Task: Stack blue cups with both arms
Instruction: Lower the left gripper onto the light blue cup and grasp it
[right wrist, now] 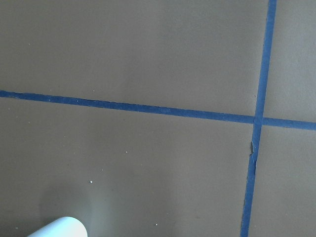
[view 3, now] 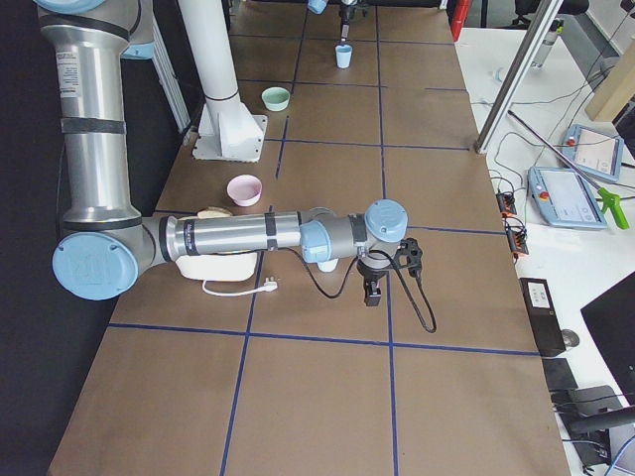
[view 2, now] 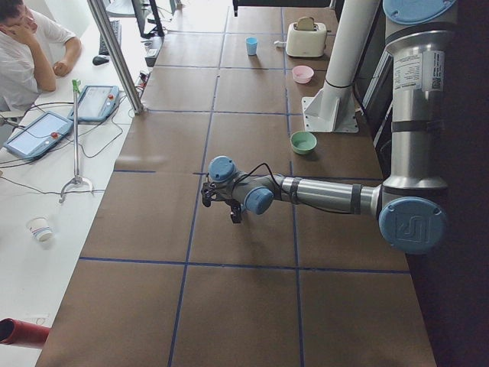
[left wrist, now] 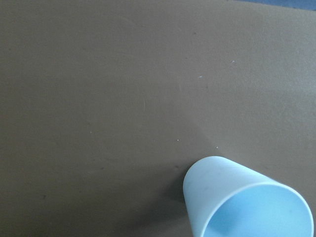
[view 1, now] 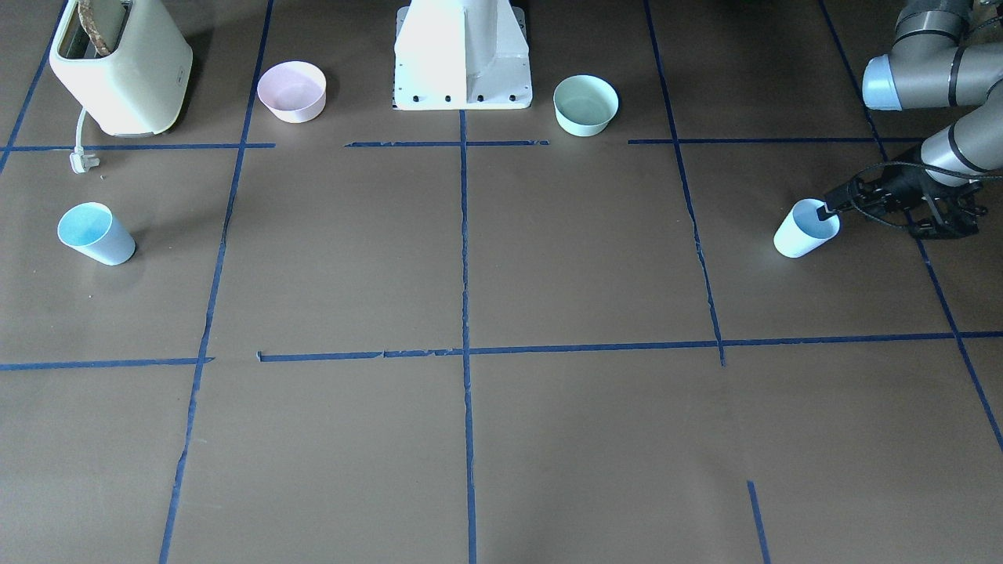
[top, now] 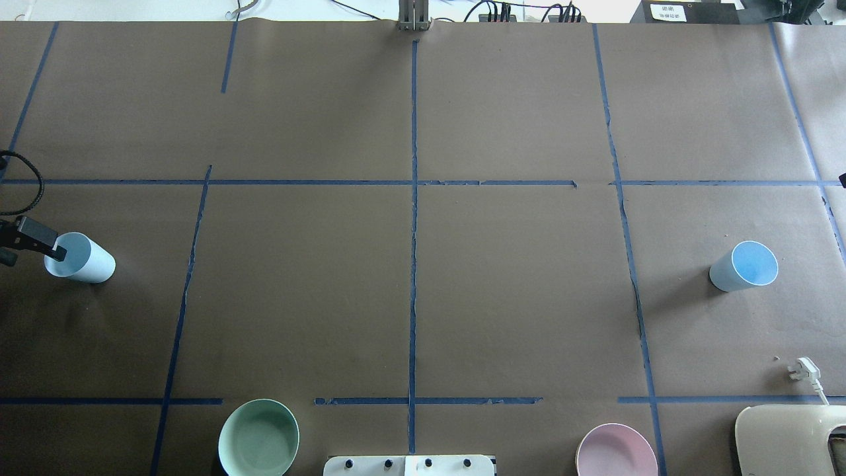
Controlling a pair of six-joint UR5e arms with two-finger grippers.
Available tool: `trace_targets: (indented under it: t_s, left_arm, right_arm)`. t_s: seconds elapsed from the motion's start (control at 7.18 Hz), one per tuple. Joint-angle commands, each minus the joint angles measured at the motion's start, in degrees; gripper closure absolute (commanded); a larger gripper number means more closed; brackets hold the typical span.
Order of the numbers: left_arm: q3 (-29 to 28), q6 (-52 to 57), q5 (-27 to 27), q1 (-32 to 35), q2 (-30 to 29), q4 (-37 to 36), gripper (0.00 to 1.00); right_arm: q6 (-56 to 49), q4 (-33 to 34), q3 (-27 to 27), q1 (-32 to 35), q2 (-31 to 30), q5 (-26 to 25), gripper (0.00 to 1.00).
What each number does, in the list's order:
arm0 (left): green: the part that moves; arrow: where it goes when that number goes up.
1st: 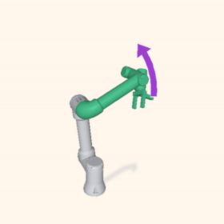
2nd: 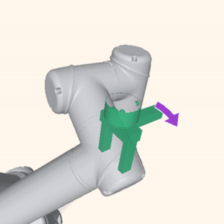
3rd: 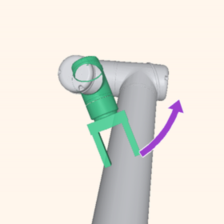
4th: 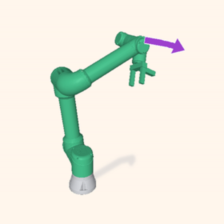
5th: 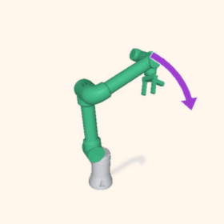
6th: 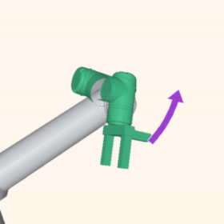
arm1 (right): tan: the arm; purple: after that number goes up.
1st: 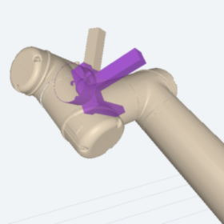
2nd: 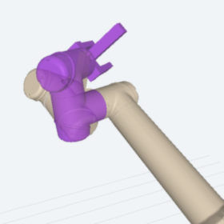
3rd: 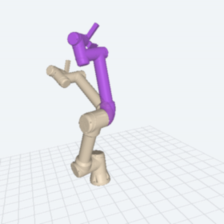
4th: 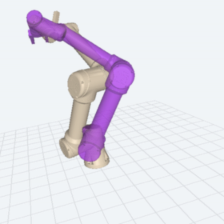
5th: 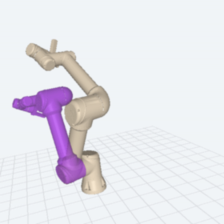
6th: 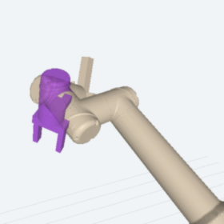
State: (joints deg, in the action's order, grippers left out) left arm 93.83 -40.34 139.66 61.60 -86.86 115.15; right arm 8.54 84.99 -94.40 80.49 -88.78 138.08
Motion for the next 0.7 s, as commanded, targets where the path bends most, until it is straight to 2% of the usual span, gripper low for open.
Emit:
trace_targets:
  t_s: [0.0, 0.14, 0.28, 0.56]
  left_arm:
    - [-3.4, 0.0, 0.0, -0.2, -2.3, 0.3, 0.21]
    - [-3.7, 0.1, 0.0, -1.1, -2.3, 0.8, 0.36]
    - [-3.5, 0.0, 0.0, -2.0, -2.4, 0.9, 0.58]
    - [-2.8, -2.1, 0.1, -3.9, -3.0, 3.6, 0.92]
  right_arm:
    - [0.1, 0.0, -0.1, -0.2, 0.0, 0.0, 0.0]
    - [0.1, 0.0, -0.1, -0.2, 0.0, 0.0, 0.0]
    - [0.1, 0.0, -0.1, -0.4, 0.0, 0.0, 0.0]
    - [0.1, 0.0, -0.1, -0.5, 0.0, 0.0, 0.0]
